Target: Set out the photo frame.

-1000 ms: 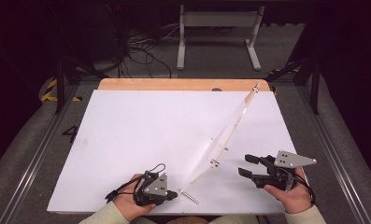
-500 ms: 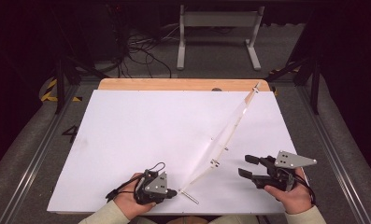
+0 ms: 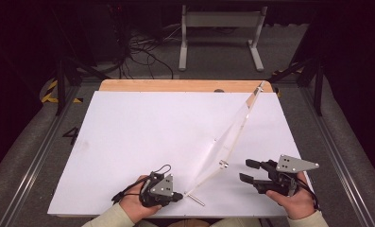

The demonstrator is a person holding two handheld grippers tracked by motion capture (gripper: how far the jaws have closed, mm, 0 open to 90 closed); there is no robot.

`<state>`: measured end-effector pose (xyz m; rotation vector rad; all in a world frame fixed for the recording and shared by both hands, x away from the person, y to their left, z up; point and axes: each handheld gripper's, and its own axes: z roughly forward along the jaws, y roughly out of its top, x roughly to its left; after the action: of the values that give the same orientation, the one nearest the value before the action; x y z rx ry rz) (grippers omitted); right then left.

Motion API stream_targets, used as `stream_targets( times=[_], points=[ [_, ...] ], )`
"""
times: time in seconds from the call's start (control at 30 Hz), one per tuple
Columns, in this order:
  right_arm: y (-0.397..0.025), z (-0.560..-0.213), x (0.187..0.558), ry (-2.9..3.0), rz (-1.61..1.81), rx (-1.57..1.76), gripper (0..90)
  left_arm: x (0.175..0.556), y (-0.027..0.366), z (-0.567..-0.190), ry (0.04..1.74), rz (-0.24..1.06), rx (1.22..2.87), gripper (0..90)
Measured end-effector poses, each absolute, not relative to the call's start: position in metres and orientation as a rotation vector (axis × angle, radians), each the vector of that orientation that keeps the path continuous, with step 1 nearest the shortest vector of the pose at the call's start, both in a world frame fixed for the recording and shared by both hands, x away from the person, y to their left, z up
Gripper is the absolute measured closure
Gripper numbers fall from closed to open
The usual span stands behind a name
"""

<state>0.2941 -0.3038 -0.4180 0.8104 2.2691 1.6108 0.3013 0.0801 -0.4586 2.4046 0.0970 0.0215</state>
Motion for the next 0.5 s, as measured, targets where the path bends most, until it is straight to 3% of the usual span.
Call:
stream_targets(
  times=[0.5],
  points=[
    [-0.317,-0.417,0.28,2.251,1.595,0.839,42.3,0.295,0.008,-0.458,-0.033,-0.056,2.392,90.0]
  ],
)
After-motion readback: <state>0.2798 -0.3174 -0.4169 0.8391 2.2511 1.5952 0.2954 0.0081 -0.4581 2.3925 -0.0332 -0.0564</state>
